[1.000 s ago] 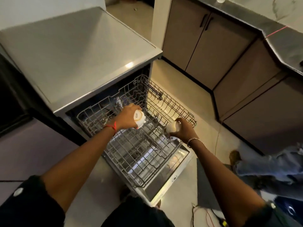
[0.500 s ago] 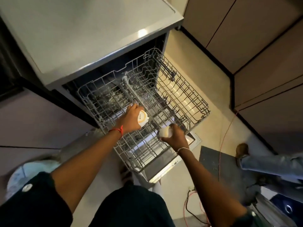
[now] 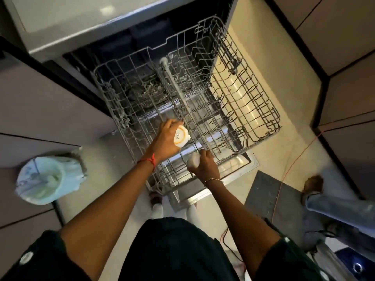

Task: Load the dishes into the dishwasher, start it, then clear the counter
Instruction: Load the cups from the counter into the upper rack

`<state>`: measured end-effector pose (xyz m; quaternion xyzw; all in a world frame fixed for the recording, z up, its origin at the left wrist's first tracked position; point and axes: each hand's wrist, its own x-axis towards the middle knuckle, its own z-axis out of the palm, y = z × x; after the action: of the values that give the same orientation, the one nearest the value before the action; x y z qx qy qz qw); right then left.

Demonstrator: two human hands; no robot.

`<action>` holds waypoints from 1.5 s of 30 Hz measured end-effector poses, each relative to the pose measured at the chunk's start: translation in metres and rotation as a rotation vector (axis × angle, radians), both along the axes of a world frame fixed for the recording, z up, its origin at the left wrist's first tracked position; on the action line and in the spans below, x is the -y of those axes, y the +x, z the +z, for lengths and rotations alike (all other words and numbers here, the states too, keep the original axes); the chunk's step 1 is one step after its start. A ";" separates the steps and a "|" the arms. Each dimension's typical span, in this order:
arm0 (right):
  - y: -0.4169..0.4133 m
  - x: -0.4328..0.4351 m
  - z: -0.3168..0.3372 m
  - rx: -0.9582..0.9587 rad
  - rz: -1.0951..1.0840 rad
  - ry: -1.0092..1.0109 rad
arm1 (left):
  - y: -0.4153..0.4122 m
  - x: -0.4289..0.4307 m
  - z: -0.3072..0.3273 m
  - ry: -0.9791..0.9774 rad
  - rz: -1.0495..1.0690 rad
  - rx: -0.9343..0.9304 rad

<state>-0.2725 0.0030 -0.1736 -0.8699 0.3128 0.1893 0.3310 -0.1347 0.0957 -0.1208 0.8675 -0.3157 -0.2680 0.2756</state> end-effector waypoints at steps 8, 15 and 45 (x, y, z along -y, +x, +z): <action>0.009 -0.004 -0.007 0.043 -0.032 -0.050 | -0.012 -0.011 -0.017 -0.014 0.043 0.016; 0.010 -0.006 -0.015 0.032 -0.015 -0.044 | -0.019 -0.013 -0.023 -0.020 0.085 0.000; 0.014 0.001 -0.024 -0.139 0.109 -0.021 | -0.028 -0.020 -0.040 -0.014 0.092 0.012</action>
<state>-0.2589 0.0025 -0.1971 -0.8738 0.2894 0.2635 0.2886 -0.1626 0.1162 -0.1608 0.8808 -0.2787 -0.2478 0.2917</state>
